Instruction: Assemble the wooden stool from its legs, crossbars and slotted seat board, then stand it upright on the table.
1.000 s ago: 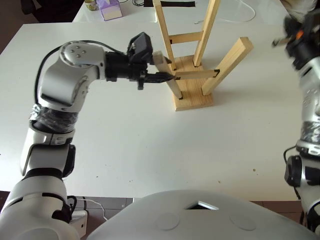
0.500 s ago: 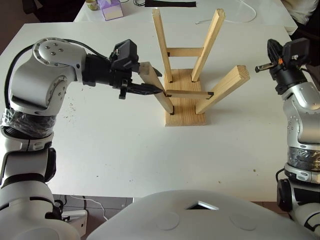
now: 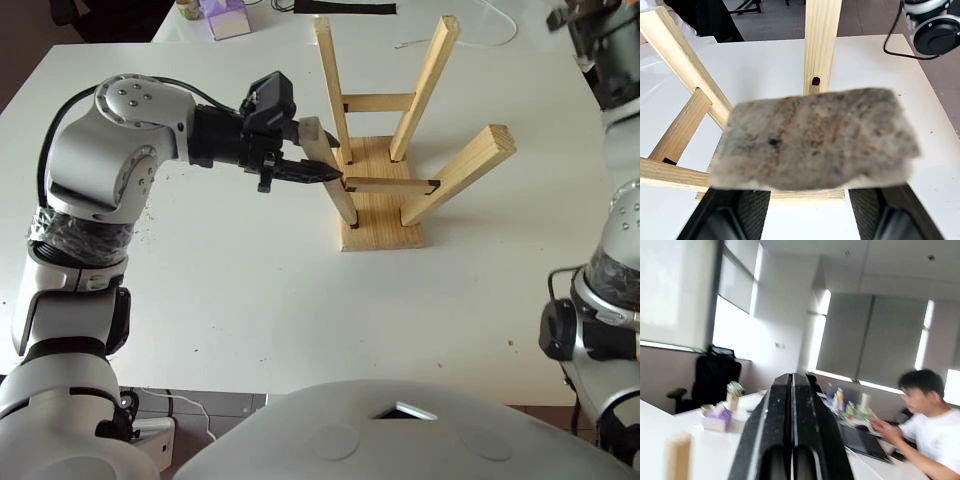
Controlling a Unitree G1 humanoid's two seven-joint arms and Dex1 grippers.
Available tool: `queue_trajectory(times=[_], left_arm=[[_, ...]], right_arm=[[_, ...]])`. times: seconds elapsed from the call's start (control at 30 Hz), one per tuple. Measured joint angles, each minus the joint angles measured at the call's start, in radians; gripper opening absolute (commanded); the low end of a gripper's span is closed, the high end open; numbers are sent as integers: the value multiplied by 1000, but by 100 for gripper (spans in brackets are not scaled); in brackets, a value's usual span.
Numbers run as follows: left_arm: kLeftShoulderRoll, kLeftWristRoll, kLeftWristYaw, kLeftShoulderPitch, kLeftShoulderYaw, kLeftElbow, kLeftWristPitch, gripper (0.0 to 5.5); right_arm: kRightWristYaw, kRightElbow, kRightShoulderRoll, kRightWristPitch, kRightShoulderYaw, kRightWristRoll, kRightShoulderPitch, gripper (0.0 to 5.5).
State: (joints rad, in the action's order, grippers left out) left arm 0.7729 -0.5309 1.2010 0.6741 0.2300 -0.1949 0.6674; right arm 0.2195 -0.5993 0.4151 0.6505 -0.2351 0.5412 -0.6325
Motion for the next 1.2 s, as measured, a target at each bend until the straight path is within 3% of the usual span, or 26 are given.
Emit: queue_trajectory(times=[0.17,0.33,0.4,0.53,0.67,0.77,0.87,0.93,1.0,1.07,1.1,1.2], left_arm=[[0,0,-24,-21,1,-28,-7,204],[-15,0,-29,-4,5,-8,-3,204],[-27,0,-29,14,12,20,3,204],[-34,1,-21,30,18,50,3,204],[-36,5,-15,45,30,65,3,204],[-38,4,-14,53,35,70,1,204],[-39,6,-16,52,38,65,0,204],[-35,7,-17,47,38,60,-3,204],[-37,14,-20,45,45,59,-4,204],[-38,21,-22,45,53,63,-4,204],[-40,26,-21,46,54,67,-4,204],[-7,29,9,47,45,83,-3,204]], right_arm=[[26,-180,-7,113,79,221,-11,0],[55,-268,105,143,296,91,80,0],[50,-268,111,132,334,41,128,0],[32,-201,114,102,233,0,133,0],[66,-217,113,88,217,31,154,0],[33,-84,125,56,-8,43,141,0],[66,96,232,21,-222,8,168,0],[136,131,309,13,-298,-16,276,0],[208,76,336,8,-262,-32,427,0],[238,-61,300,28,-113,-25,591,0],[220,-132,260,52,-32,1,632,0],[98,-214,170,83,59,-17,660,0]])
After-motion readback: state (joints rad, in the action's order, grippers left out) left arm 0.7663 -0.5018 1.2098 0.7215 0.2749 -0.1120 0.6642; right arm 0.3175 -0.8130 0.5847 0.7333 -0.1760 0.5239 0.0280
